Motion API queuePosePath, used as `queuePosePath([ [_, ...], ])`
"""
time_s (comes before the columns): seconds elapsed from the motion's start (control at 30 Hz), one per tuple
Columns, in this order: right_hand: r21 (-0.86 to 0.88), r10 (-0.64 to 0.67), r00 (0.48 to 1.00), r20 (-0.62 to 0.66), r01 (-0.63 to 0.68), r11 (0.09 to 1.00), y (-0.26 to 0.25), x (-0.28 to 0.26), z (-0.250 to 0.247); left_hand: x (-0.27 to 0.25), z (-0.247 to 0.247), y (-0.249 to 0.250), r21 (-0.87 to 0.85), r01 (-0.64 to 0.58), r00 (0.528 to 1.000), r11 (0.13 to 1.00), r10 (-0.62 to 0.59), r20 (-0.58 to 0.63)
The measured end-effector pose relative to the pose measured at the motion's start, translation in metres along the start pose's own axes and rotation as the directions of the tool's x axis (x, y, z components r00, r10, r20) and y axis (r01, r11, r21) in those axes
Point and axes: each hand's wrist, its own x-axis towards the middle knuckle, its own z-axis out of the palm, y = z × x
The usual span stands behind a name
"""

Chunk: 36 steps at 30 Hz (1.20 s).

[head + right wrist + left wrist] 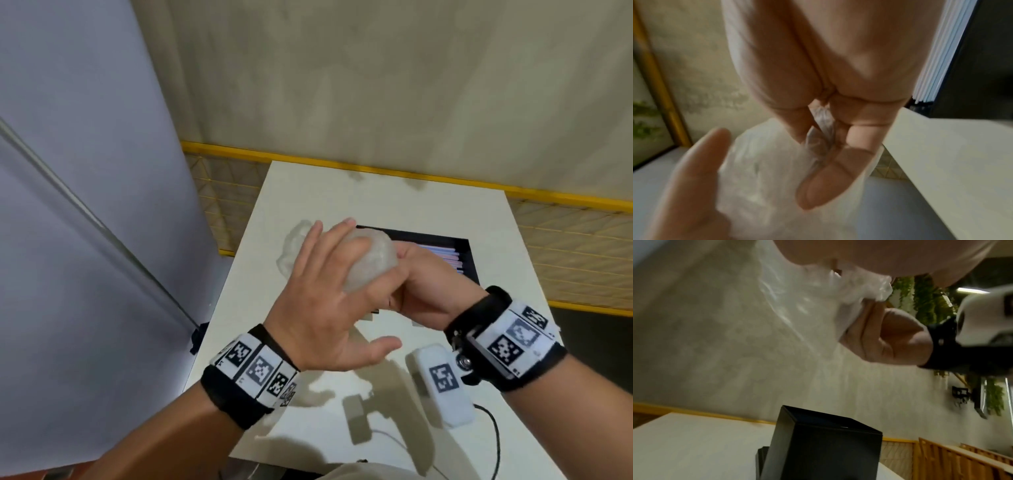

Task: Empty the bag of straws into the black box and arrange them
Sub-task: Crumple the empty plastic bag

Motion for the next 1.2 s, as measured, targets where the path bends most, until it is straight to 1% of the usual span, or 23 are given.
queuePosePath([
  [0.1, 0.023, 0.095, 0.993, 0.064, -0.097, 0.995, -0.008, -0.001, 0.01, -0.003, 0.001, -0.012, -0.063, -0.053, 0.998, 0.997, 0.055, 0.03],
  [0.17, -0.191, 0.164, 0.986, 0.032, -0.155, 0.969, -0.007, -0.001, 0.013, -0.005, -0.002, -0.023, -0.174, -0.026, 1.0, 0.984, 0.023, -0.021],
  [0.23, -0.399, 0.154, 0.98, -0.125, -0.192, 0.897, -0.001, -0.002, 0.016, -0.005, -0.006, -0.032, -0.279, 0.092, 0.982, 0.956, -0.134, -0.135],
  [0.27, -0.484, 0.048, 0.971, -0.233, -0.158, 0.861, 0.003, -0.002, 0.019, -0.001, -0.009, -0.035, -0.328, 0.212, 0.945, 0.921, -0.279, -0.172],
  [0.3, -0.619, -0.154, 0.942, -0.299, -0.069, 0.782, 0.008, -0.004, 0.024, 0.004, -0.012, -0.036, -0.398, 0.373, 0.865, 0.838, -0.469, -0.176],
  [0.33, -0.794, -0.389, 0.891, -0.233, 0.057, 0.605, 0.01, -0.005, 0.03, 0.01, -0.014, -0.04, -0.522, 0.509, 0.747, 0.684, -0.653, -0.127],
  [0.37, -0.926, -0.564, 0.825, -0.036, 0.184, 0.329, 0.01, -0.007, 0.036, 0.017, -0.018, -0.042, -0.655, 0.604, 0.607, 0.454, -0.795, 0.008],
  [0.4, -0.96, -0.627, 0.752, 0.205, 0.28, 0.021, 0.01, -0.006, 0.039, 0.025, -0.021, -0.044, -0.751, 0.636, 0.502, 0.177, -0.834, 0.229],
  [0.43, -0.921, -0.607, 0.694, 0.387, 0.326, -0.214, 0.008, -0.002, 0.043, 0.031, -0.022, -0.048, -0.732, 0.676, 0.426, -0.087, -0.763, 0.485],
  [0.47, -0.88, -0.574, 0.668, 0.474, 0.325, -0.347, 0.007, 0.003, 0.046, 0.035, -0.02, -0.053, -0.615, 0.759, 0.379, -0.216, -0.622, 0.686],
  [0.5, -0.877, -0.57, 0.671, 0.475, 0.305, -0.372, 0.007, 0.009, 0.048, 0.037, -0.023, -0.056, -0.472, 0.834, 0.265, -0.285, -0.543, 0.797],
  [0.53, -0.9, -0.59, 0.682, 0.432, 0.285, -0.33, 0.009, 0.013, 0.049, 0.036, -0.024, -0.056, -0.365, 0.881, 0.197, -0.3, -0.468, 0.861],
  [0.57, -0.921, -0.618, 0.683, 0.39, 0.27, -0.282, 0.011, 0.017, 0.048, 0.038, -0.026, -0.059, -0.345, 0.872, 0.214, -0.348, -0.362, 0.907],
  [0.6, -0.935, -0.647, 0.675, 0.355, 0.253, -0.249, 0.012, 0.018, 0.045, 0.035, -0.028, -0.061, -0.436, 0.783, 0.324, -0.443, -0.306, 0.895],
  [0.63, -0.946, -0.668, 0.67, 0.323, 0.227, -0.23, 0.013, 0.019, 0.041, 0.033, -0.03, -0.061, -0.468, 0.694, 0.358, -0.547, -0.301, 0.884],
  [0.7, -0.967, -0.716, 0.651, 0.253, 0.168, -0.19, 0.015, 0.019, 0.032, 0.031, -0.024, -0.057, -0.495, 0.641, 0.409, -0.586, -0.286, 0.867],
  [0.73, -0.974, -0.736, 0.638, 0.226, 0.147, -0.172, 0.016, 0.02, 0.031, 0.033, -0.019, -0.05, -0.518, 0.641, 0.412, -0.567, -0.316, 0.855],
  [0.83, -0.977, -0.728, 0.652, 0.212, 0.141, -0.159, 0.027, 0.022, 0.046, 0.044, -0.005, -0.025, -0.586, 0.706, 0.343, -0.396, -0.533, 0.773],
  [0.9, -0.977, -0.724, 0.659, 0.203, 0.182, -0.108, 0.032, 0.017, 0.057, 0.044, 0.002, -0.026, -0.623, 0.696, 0.307, -0.357, -0.637, 0.707],
  [0.93, -0.973, -0.719, 0.659, 0.223, 0.198, -0.121, 0.035, 0.013, 0.061, 0.044, 0.003, -0.029, -0.632, 0.685, 0.294, -0.361, -0.657, 0.694],
  [1.07, -0.903, -0.662, 0.621, 0.42, 0.208, -0.377, 0.034, -0.003, 0.063, 0.038, -0.005, -0.038, -0.565, 0.681, 0.274, -0.466, -0.554, 0.786],
  [1.17, -0.859, -0.614, 0.611, 0.5, 0.258, -0.443, 0.027, 0.0, 0.054, 0.037, -0.007, -0.031, -0.529, 0.672, 0.271, -0.519, -0.493, 0.827],
  [1.2, -0.852, -0.61, 0.606, 0.511, 0.264, -0.451, 0.026, 0.001, 0.047, 0.038, -0.007, -0.029, -0.527, 0.676, 0.297, -0.515, -0.464, 0.834],
])
